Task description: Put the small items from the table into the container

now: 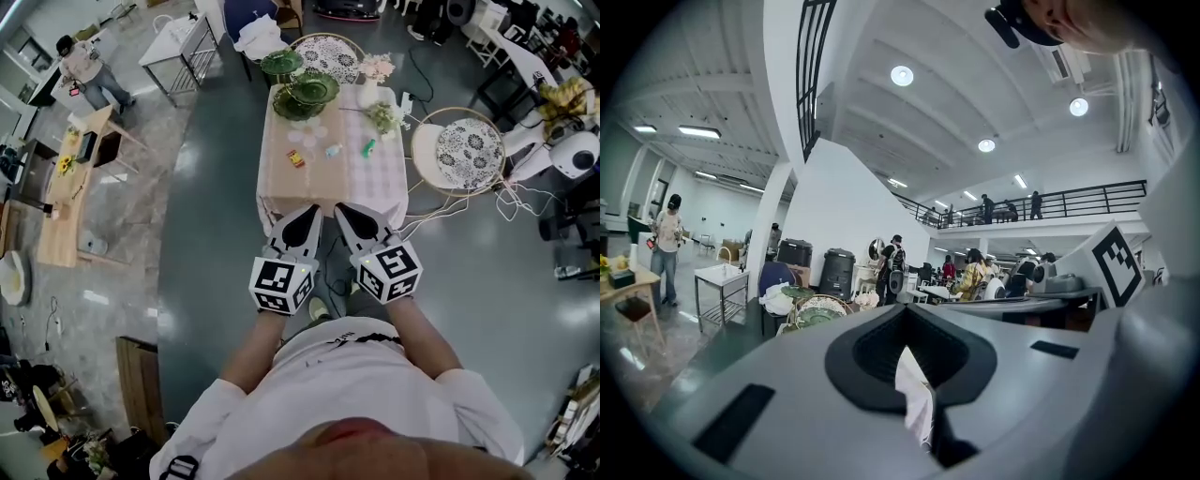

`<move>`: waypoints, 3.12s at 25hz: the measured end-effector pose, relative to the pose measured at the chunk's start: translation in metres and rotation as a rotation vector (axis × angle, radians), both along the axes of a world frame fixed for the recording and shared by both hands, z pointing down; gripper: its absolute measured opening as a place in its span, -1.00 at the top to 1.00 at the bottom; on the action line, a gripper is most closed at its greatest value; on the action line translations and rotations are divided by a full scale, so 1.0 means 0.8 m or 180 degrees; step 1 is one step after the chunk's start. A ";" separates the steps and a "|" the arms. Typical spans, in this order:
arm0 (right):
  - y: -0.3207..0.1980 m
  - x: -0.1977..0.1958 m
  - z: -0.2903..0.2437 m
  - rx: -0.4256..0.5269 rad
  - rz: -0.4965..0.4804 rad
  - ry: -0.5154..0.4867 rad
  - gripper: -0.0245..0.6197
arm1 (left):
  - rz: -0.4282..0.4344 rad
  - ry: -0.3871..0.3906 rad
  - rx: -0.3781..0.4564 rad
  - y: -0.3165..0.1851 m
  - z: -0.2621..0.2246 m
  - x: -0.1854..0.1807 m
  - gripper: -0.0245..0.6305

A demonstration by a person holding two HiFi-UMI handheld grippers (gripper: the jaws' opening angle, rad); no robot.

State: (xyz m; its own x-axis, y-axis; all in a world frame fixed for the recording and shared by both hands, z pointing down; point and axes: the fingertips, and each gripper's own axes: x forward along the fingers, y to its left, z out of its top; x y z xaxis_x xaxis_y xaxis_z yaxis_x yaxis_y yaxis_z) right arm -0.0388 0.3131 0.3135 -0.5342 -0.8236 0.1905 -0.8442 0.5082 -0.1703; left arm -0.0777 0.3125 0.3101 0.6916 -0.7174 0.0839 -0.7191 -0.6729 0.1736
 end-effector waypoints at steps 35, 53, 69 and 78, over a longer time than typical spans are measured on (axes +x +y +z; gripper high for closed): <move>-0.279 0.197 0.100 -0.0337 -0.0081 -0.0156 0.89 | -0.0234 -0.0077 -0.0105 -0.269 0.084 0.193 0.90; -0.378 0.240 0.220 -0.0758 0.0691 -0.0090 0.80 | 0.0323 -0.0226 -0.0192 -0.372 0.190 0.224 0.90; -0.415 0.310 0.376 -0.1393 0.1583 -0.0208 0.75 | 0.0982 -0.0246 -0.0297 -0.436 0.303 0.293 0.90; -0.432 0.322 0.493 -0.1892 0.1895 -0.0281 0.58 | 0.1012 -0.0274 -0.0405 -0.453 0.360 0.285 0.90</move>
